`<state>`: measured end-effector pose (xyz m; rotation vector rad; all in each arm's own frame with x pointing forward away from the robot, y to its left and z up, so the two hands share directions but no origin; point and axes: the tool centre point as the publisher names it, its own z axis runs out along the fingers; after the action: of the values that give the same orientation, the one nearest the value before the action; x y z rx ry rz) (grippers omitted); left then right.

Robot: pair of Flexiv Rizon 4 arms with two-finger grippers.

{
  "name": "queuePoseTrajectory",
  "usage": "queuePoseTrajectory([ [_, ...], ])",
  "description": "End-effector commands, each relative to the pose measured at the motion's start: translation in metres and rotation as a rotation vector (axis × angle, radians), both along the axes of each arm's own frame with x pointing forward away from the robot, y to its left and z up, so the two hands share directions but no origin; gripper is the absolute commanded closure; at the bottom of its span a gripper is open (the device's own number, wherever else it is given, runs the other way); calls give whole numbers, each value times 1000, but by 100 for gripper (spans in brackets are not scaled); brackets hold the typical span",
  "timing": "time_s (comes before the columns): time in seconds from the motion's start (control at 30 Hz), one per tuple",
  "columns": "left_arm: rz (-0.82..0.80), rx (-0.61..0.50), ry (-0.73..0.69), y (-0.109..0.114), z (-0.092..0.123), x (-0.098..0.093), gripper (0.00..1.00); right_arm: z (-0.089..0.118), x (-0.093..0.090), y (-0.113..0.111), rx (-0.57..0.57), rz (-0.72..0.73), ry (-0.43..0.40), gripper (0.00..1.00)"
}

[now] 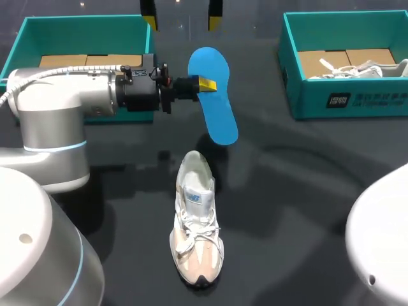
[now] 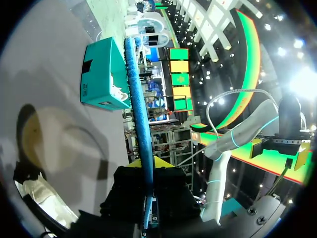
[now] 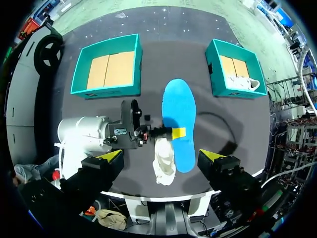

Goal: Take the shoe out of the shoebox, open the shoe tongue, remove and reinsert the insole, then place the shoe into the shoebox

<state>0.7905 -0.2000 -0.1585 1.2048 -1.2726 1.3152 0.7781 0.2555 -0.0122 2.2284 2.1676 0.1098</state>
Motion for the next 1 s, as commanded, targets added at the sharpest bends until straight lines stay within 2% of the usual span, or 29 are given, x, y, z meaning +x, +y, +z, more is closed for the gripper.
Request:
queuePoseTrajectory([
  [0.03, 1, 0, 0, 0, -1, 0, 100, -9, -3, -31, 237, -12, -9, 0],
  [0.23, 1, 0, 0, 0, -1, 0, 100, -19, -6, -58, 465, -56, -49, 0],
  [0.6, 1, 0, 0, 0, -1, 0, 100, -45, -3, -92, 764, -129, 29, 0],
  [0.8, 1, 0, 0, 0, -1, 0, 100, -61, -3, -110, 956, -106, 26, 0],
  [1.0, 1, 0, 0, 0, -1, 0, 100, -75, 0, -121, 1081, -125, 48, 0],
])
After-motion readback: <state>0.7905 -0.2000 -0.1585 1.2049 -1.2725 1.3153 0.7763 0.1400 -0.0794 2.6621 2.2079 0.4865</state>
